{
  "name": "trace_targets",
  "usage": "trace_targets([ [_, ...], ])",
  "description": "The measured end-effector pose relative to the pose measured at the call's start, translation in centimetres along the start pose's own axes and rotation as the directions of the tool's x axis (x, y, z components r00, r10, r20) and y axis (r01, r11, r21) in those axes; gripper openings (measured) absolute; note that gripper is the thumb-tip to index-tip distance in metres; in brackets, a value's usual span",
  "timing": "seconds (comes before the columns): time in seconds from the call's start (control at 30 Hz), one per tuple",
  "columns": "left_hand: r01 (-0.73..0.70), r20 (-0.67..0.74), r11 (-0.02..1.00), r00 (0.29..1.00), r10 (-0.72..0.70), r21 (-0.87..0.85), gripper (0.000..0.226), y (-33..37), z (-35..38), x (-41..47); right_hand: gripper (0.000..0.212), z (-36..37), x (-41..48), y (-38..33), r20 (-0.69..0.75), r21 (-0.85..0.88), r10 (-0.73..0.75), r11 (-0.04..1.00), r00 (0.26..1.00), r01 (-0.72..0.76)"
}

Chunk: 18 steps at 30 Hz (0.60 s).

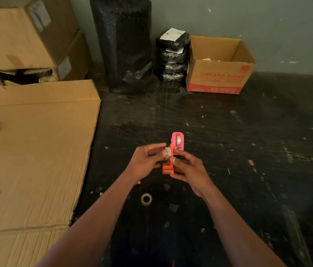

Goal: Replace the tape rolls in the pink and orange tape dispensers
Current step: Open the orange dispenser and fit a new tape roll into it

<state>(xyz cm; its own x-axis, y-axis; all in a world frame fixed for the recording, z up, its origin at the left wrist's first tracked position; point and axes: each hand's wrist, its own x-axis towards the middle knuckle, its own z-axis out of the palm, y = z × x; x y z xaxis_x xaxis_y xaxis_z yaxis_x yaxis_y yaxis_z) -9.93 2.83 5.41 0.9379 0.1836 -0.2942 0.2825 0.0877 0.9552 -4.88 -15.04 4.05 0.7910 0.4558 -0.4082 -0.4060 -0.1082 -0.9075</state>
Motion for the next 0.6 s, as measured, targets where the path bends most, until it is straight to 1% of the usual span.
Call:
trace_targets([
  [0.07,0.02,-0.021,0.999,1.0,-0.019,0.046,0.039,-0.1,-0.1,0.5,0.038,-0.1,0.2,0.1,-0.008,0.011,0.007,1.0,1.0,-0.007],
  [0.1,0.042,-0.059,0.997,0.998,-0.038,0.068,0.041,-0.4,-0.4,0.8,0.038,-0.2,0.3,0.2,-0.011,0.016,0.011,1.0,1.0,-0.011],
  [0.13,0.06,-0.123,0.991,0.991,-0.045,0.122,0.041,-1.0,-0.7,1.2,0.038,-0.2,0.4,0.2,-0.013,0.02,0.016,1.0,1.0,-0.016],
  [0.17,0.083,-0.201,0.969,0.979,-0.035,0.232,0.041,-1.7,-1.2,1.6,0.038,-0.3,0.5,0.3,-0.015,0.02,0.023,1.0,1.0,-0.023],
  [0.23,0.177,-0.346,0.855,0.938,0.003,0.487,0.044,-3.5,-2.3,2.1,0.038,-0.4,0.7,0.5,-0.025,0.023,0.042,0.999,0.999,-0.042],
  [0.3,0.293,-0.438,0.735,0.899,0.006,0.612,0.051,-5.2,-3.1,2.1,0.038,-0.4,0.9,0.6,-0.04,0.025,0.063,0.998,0.997,-0.062],
  [0.33,0.345,-0.46,0.69,0.887,-0.019,0.636,0.052,-5.9,-3.4,2.0,0.038,-0.4,1.0,0.7,-0.047,0.025,0.071,0.997,0.996,-0.07],
  [0.4,0.392,-0.447,0.639,0.891,-0.084,0.661,0.052,-7.1,-3.6,2.0,0.037,-0.4,1.2,0.8,-0.054,0.023,0.082,0.996,0.995,-0.081],
  [0.47,0.403,-0.426,0.623,0.897,-0.122,0.671,0.049,-8.2,-3.5,2.0,0.037,-0.3,1.4,1.0,-0.062,0.02,0.095,0.995,0.993,-0.094],
  [0.6,0.435,-0.46,0.599,0.88,-0.123,0.673,0.044,-9.3,-3.1,2.0,0.036,-0.4,1.7,0.9,-0.066,0.019,0.101,0.995,0.993,-0.1],
])
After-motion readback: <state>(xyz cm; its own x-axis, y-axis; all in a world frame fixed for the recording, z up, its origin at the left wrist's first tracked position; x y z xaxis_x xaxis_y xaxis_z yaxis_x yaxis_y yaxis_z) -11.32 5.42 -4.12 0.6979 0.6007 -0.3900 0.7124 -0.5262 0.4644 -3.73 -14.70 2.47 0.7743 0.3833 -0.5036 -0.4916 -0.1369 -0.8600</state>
